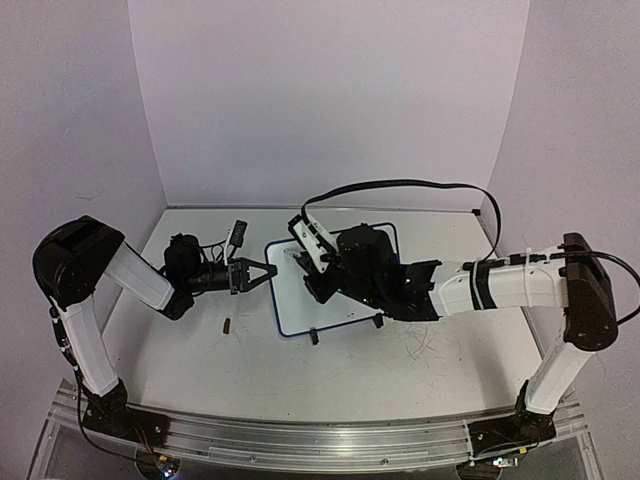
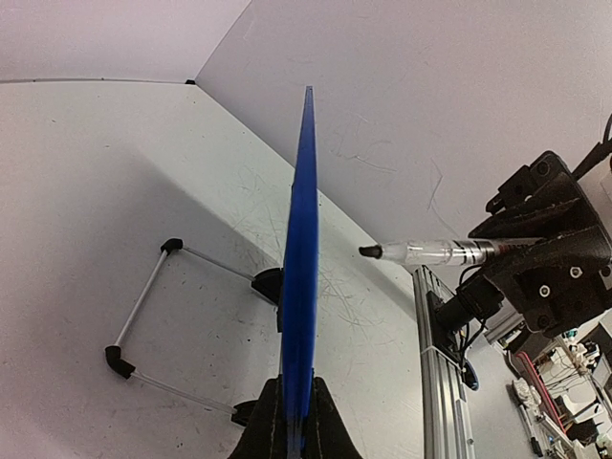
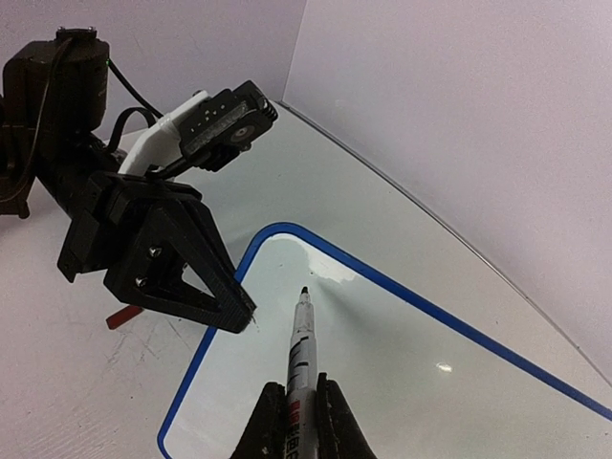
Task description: Write a sentence on the whiteboard
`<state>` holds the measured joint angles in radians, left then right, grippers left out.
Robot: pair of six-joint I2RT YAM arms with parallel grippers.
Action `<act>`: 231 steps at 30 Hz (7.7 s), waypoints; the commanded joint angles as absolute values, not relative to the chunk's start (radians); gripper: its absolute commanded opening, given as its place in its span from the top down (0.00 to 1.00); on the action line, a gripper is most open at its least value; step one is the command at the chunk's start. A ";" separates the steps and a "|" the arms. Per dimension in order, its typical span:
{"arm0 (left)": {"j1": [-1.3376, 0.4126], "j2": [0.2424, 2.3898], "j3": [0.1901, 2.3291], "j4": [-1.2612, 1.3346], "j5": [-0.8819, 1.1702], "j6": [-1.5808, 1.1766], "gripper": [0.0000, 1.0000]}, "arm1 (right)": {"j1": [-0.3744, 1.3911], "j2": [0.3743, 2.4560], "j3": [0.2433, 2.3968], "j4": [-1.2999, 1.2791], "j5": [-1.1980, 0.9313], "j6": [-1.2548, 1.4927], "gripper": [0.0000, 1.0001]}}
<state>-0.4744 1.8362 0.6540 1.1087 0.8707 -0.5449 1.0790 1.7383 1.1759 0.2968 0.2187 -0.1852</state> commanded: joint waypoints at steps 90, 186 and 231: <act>-0.488 1.801 0.643 1.088 0.860 -0.518 1.00 | 1.086 1.781 1.179 0.316 0.261 -0.124 1.00; -0.488 1.772 0.629 1.059 0.855 -0.509 1.00 | 1.110 1.617 1.100 0.348 0.264 -0.065 1.00; -0.488 1.775 0.646 1.037 0.860 -0.500 1.00 | 1.054 1.750 1.166 0.386 0.270 -0.118 1.00</act>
<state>-0.4789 1.8050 0.6392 1.0649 0.8516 -0.5194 1.0504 1.7306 1.1251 0.3519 0.2413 -0.1089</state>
